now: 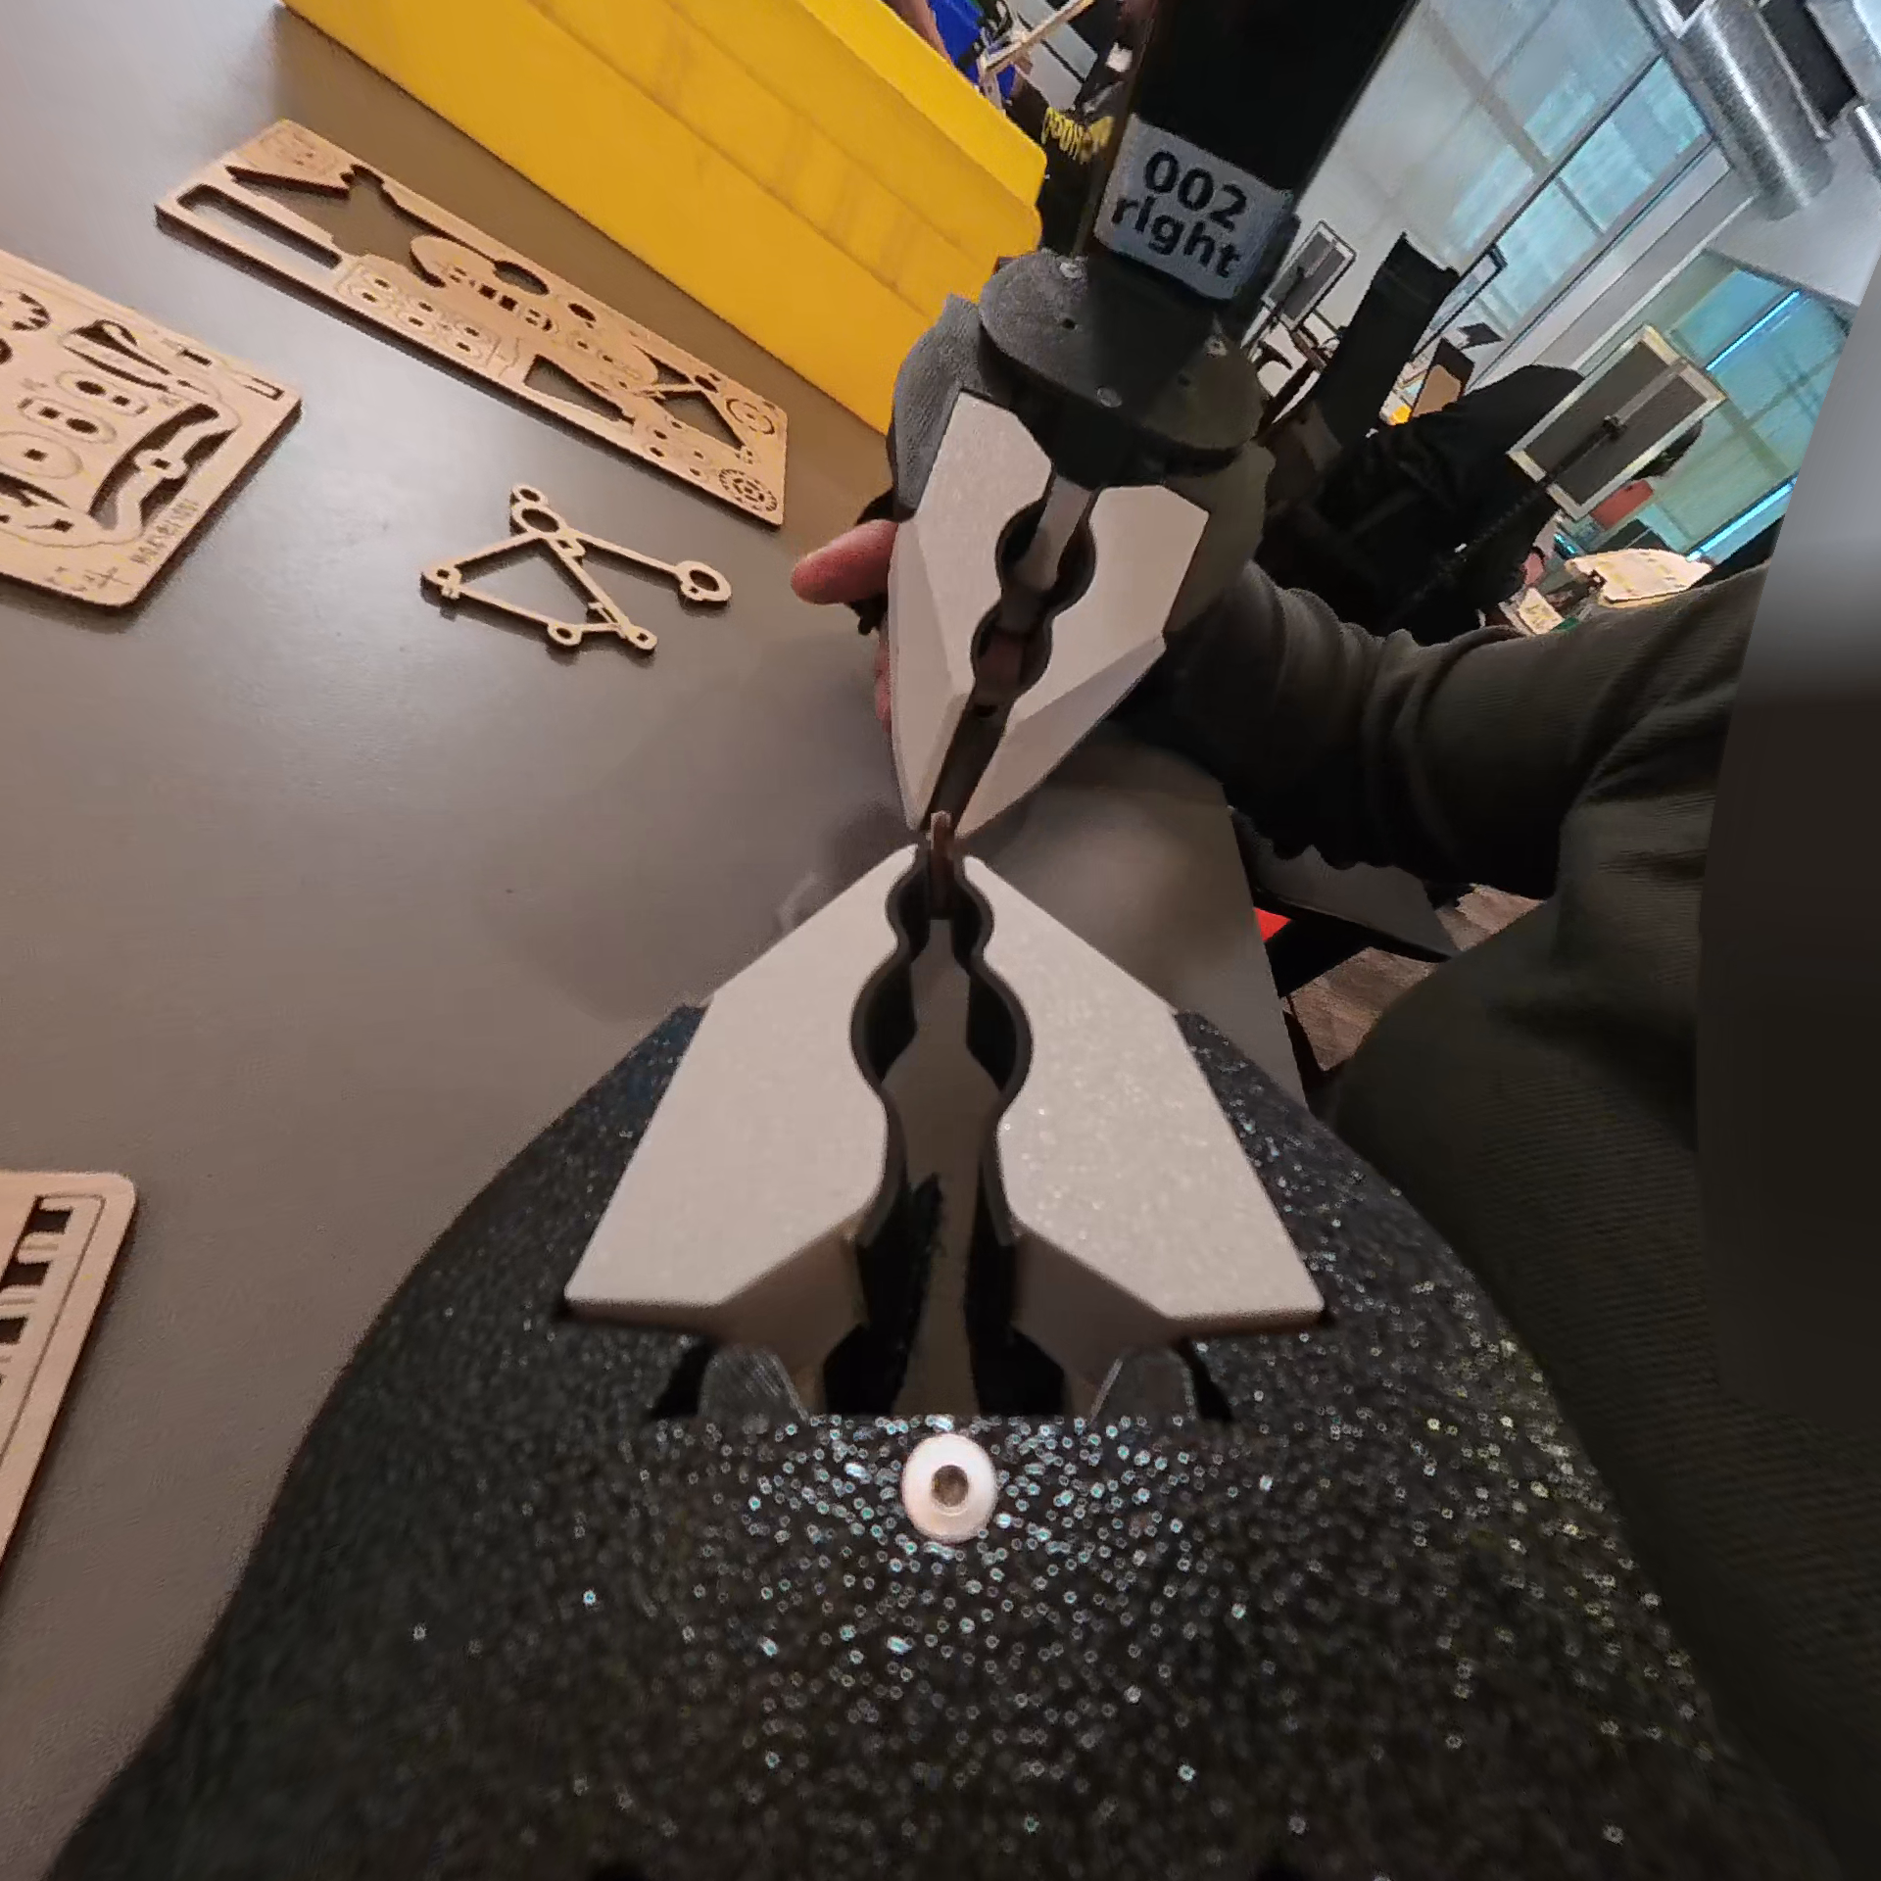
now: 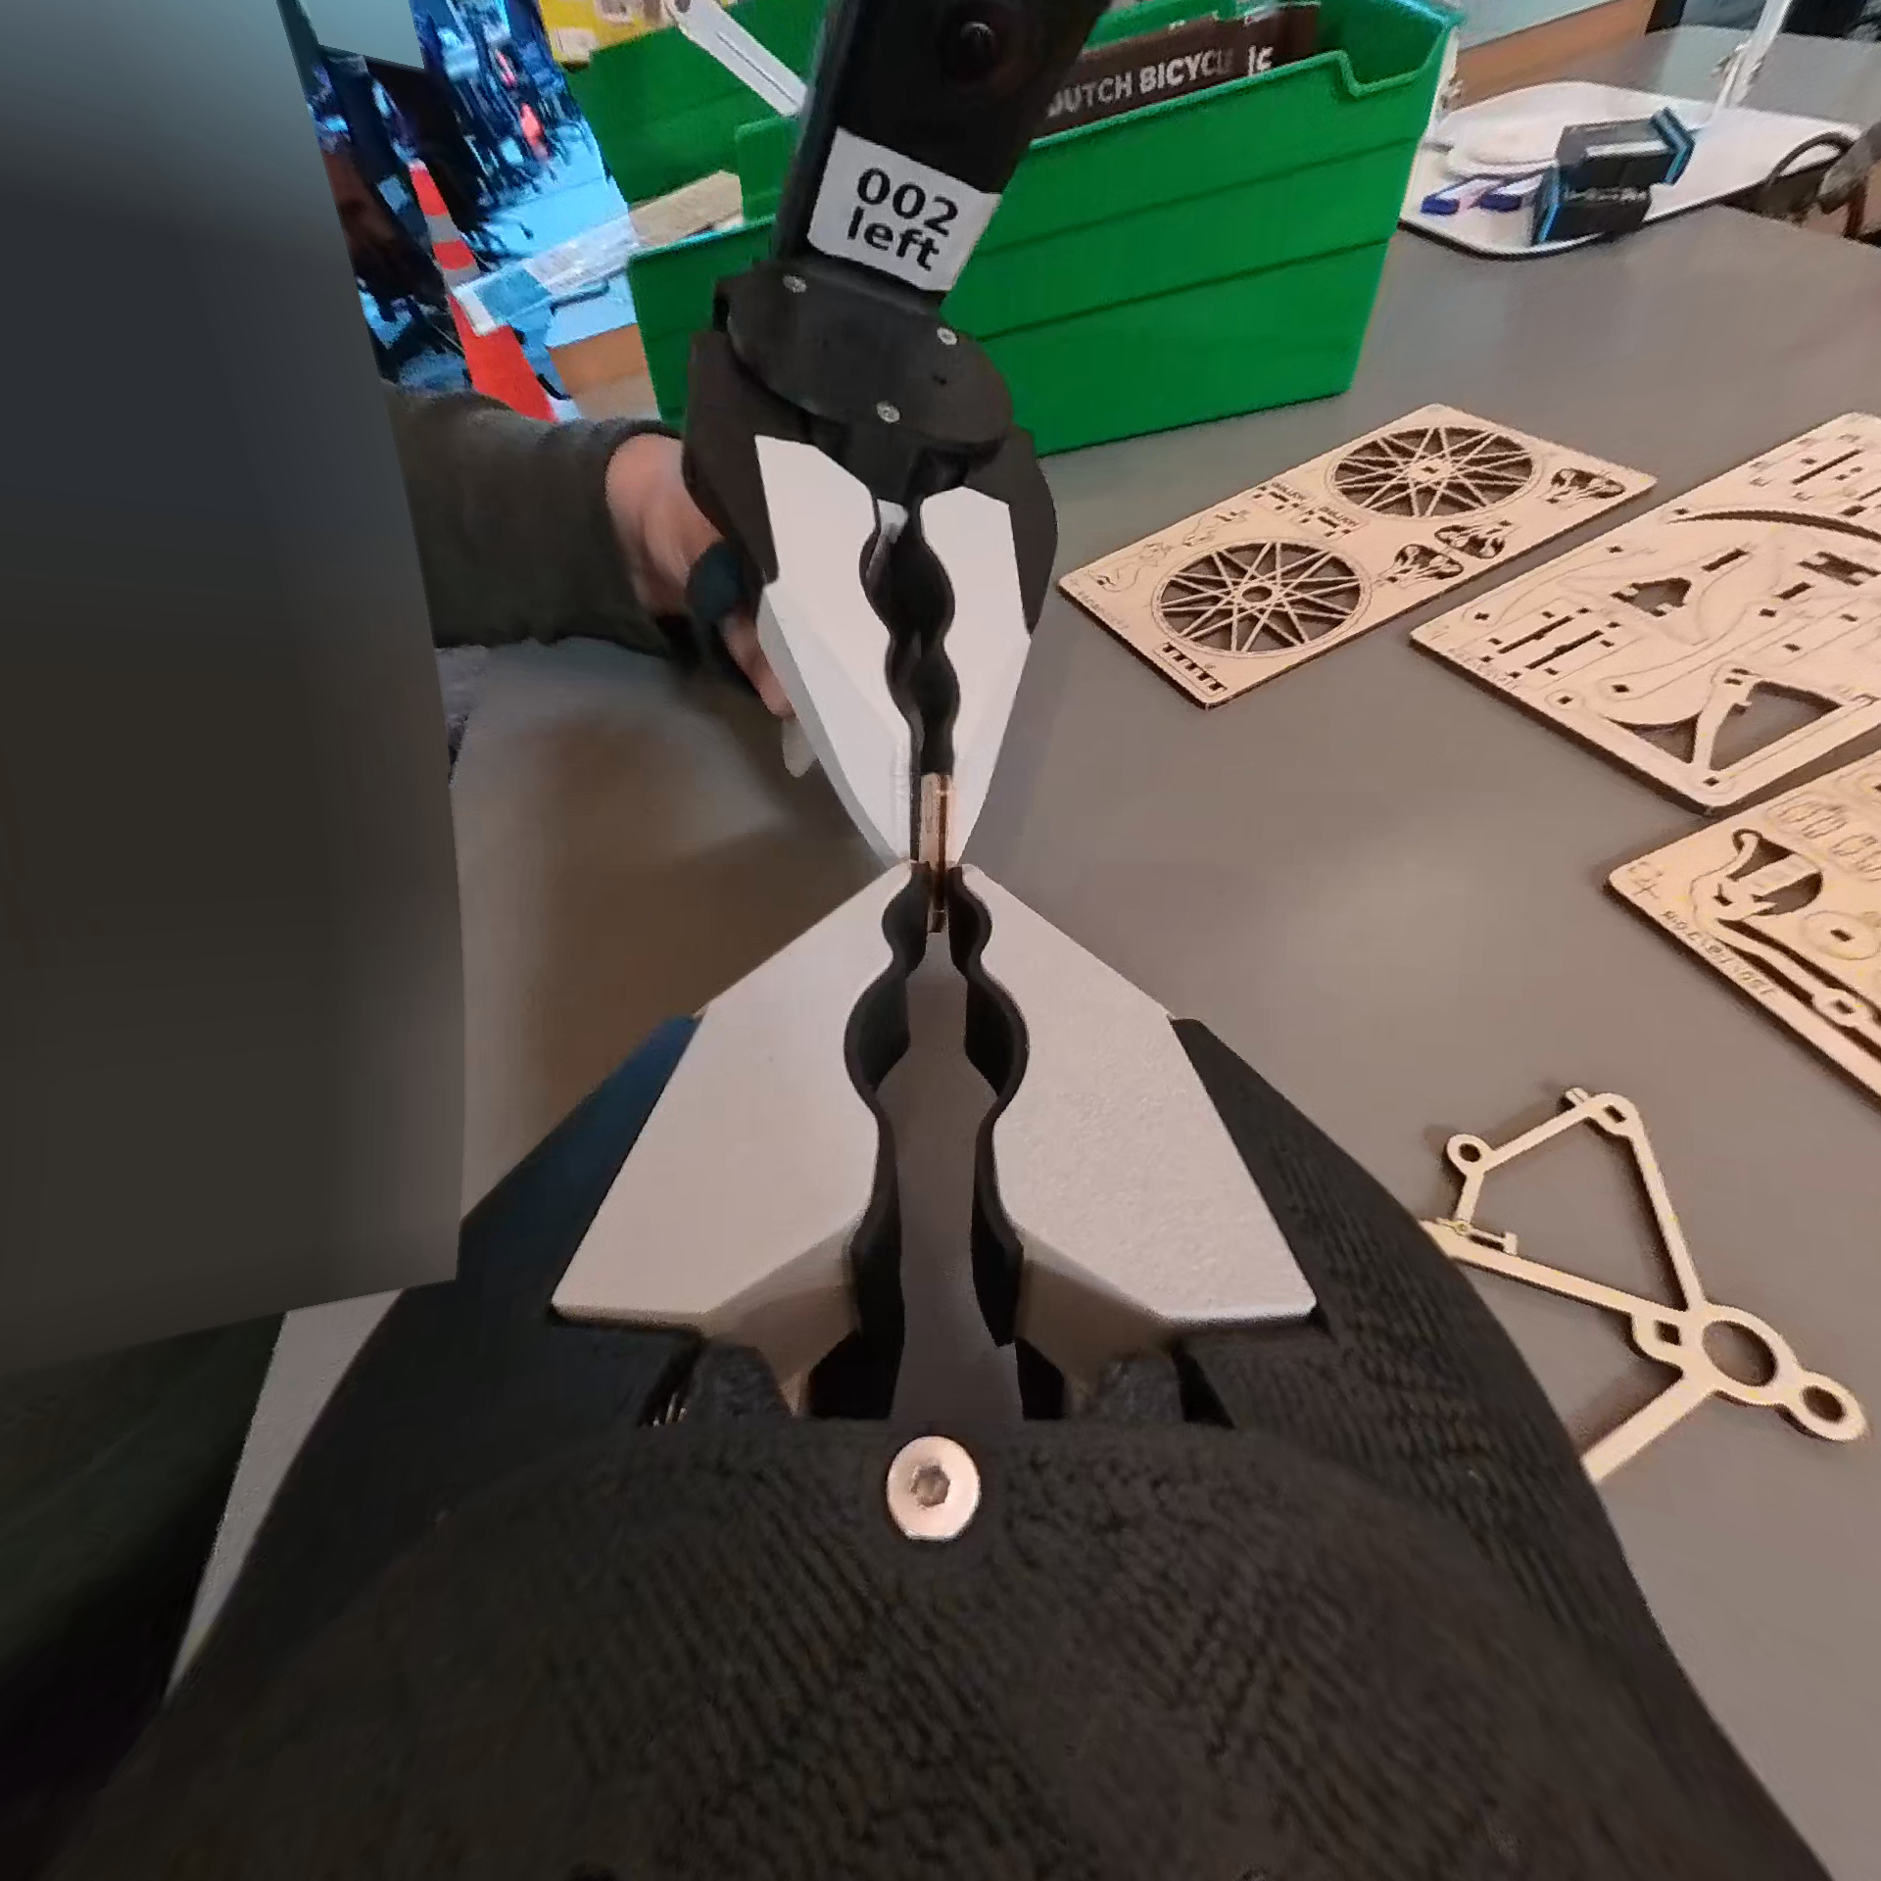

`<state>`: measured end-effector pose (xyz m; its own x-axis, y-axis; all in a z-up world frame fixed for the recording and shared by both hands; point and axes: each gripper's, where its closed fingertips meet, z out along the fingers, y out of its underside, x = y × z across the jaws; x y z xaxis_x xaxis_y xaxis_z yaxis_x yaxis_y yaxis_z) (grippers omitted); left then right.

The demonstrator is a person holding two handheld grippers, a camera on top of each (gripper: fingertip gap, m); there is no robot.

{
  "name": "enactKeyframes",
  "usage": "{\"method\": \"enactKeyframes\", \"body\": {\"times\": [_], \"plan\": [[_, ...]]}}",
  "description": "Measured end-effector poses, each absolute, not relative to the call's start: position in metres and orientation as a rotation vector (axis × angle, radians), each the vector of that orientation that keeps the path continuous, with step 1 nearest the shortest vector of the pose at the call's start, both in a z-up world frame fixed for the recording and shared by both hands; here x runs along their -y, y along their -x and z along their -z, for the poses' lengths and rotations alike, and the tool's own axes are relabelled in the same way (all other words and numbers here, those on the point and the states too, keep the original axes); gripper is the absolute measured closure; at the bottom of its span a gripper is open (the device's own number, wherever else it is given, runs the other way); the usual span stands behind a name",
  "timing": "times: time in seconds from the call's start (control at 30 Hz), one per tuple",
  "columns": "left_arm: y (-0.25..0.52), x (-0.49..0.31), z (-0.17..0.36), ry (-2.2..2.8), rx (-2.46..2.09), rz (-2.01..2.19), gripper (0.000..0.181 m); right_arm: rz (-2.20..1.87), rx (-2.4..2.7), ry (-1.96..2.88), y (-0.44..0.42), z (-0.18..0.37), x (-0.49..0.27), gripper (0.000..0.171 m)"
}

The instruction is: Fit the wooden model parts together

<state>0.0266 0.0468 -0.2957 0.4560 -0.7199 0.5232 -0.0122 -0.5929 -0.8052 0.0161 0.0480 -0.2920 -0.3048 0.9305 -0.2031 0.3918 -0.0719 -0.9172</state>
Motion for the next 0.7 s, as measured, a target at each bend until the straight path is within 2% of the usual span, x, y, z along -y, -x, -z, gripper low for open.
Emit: {"method": "enactKeyframes", "body": {"times": [0.2, 0.37, 0.7], "plan": [[-0.023, -0.052, 0.304, 2.017, -0.525, 1.167, 0.18, -1.02, 1.765, 1.334, -0.013, 0.302, -0.055, 0.169], [-0.017, -0.061, 0.31, 2.068, -0.402, 1.162, 0.179, -0.888, 1.729, 1.377, -0.008, 0.308, -0.064, 0.169], [-0.022, -0.055, 0.307, 2.047, -0.419, 1.218, 0.179, -1.213, 1.707, 1.473, -0.013, 0.304, -0.057, 0.169]]}}
